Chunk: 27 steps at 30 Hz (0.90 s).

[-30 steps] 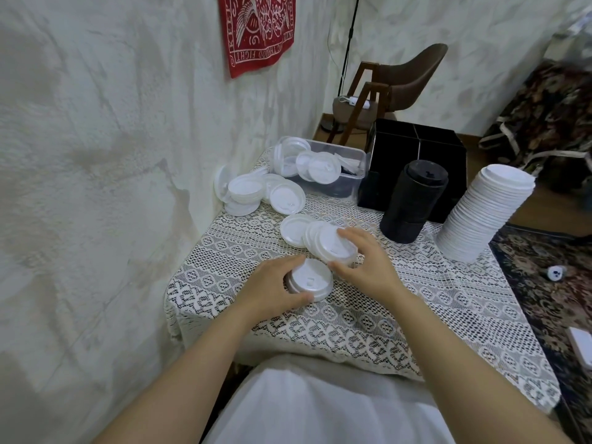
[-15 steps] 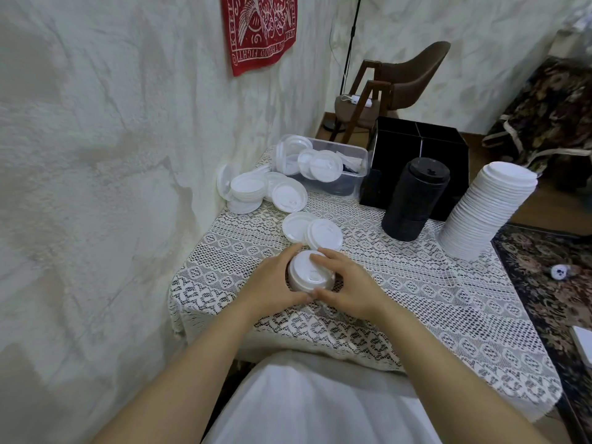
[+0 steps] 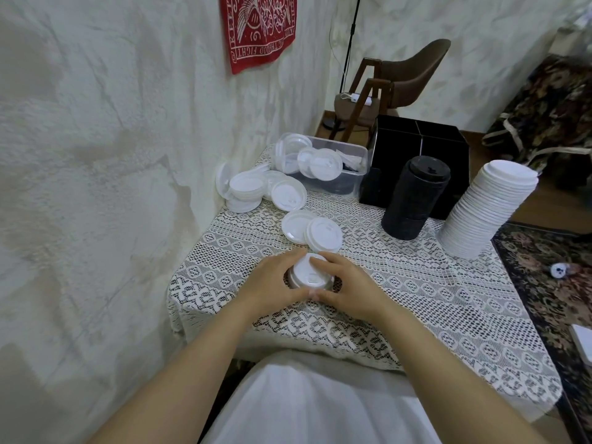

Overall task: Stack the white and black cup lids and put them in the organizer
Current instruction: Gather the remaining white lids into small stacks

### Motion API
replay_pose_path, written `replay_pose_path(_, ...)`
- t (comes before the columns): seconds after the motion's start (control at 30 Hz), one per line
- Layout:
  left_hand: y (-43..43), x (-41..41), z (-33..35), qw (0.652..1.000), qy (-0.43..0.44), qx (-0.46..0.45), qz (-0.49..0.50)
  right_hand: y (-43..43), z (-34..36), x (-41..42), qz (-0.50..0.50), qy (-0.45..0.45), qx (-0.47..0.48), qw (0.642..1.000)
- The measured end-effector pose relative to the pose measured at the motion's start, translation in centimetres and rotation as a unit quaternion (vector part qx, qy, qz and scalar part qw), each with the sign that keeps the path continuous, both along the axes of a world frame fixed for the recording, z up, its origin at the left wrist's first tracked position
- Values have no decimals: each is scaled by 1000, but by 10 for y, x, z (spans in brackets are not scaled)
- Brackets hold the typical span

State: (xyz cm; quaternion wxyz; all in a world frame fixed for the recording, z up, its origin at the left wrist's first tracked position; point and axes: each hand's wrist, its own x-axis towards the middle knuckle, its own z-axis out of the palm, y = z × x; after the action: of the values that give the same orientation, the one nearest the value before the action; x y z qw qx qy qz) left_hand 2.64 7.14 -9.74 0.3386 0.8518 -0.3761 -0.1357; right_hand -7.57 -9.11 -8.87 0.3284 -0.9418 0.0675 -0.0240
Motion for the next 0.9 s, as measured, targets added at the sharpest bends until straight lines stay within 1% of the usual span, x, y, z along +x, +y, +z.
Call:
replay_pose_path(0.2, -1, 2, -3, 1000, -11, 18, -5, -2, -2, 0, 3, -3, -23, 1000)
replay_pose_path(0.3, -1, 1, -2, 999, -29, 29, -14, -5, -2, -2, 6, 13, -28, 1000)
replay_pose_path(0.37, -1, 0, 1, 999, -27, 30, -15, -8, -1, -2, 7, 20, -14, 1000)
replay_pose_path(0.4, -2, -1, 1, 999, -25, 32, -13, -9, 1, -1, -3, 15, 17, 1000)
replay_pose_path(0.47, -2, -1, 2, 999, -27, 38, -9, -11, 6, 3, -59, -18, 93, 994)
replay_pose_path(0.5, -2, -1, 2, 999, -29, 41, -10, -13, 9, 6, -99, -43, 103, 989)
replay_pose_path(0.57, -1, 0, 2, 999, -30, 42, -11, -18, 15, 16, -156, -91, 66, 981)
replay_pose_path(0.6, -1, 0, 2, 999, -28, 41, -11, -21, 17, 22, -164, -104, 46, 980)
replay_pose_path(0.67, -1, -1, 2, 999, -26, 35, -10, -25, 18, 36, -158, -92, 25, 983)
replay_pose_path(0.8, 0, -3, 4, 999, -23, 27, -11, -25, 14, 61, -144, -20, 7, 989)
replay_pose_path(0.9, 0, -3, 5, 999, -24, 31, -12, -22, 10, 70, -155, -1, 2, 988)
